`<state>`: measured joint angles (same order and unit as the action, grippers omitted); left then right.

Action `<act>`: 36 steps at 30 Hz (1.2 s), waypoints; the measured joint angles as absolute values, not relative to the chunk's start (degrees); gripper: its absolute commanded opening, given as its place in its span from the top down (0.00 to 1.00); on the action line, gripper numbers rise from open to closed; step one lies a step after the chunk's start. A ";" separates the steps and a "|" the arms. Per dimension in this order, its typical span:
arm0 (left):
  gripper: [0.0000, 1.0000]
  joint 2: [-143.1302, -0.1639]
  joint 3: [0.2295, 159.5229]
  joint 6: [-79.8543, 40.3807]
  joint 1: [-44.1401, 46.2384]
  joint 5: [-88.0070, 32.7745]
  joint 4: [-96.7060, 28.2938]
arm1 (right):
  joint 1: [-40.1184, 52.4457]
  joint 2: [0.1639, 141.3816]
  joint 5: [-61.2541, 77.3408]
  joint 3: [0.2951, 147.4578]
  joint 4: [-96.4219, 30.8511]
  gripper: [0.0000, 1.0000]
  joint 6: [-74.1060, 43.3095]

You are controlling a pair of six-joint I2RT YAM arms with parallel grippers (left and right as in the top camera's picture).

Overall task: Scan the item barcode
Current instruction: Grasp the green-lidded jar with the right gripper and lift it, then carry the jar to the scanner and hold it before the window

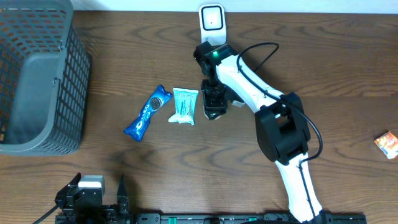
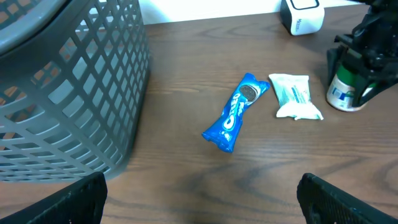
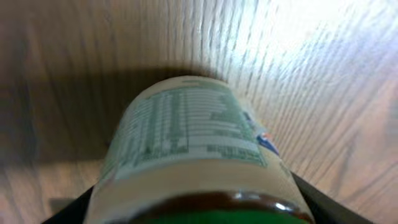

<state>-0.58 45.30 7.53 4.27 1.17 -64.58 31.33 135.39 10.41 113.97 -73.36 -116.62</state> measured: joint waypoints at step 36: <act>0.02 -0.58 45.30 7.53 4.27 1.17 -64.60 | 21.82 135.59 27.27 123.94 -96.23 0.63 -9.63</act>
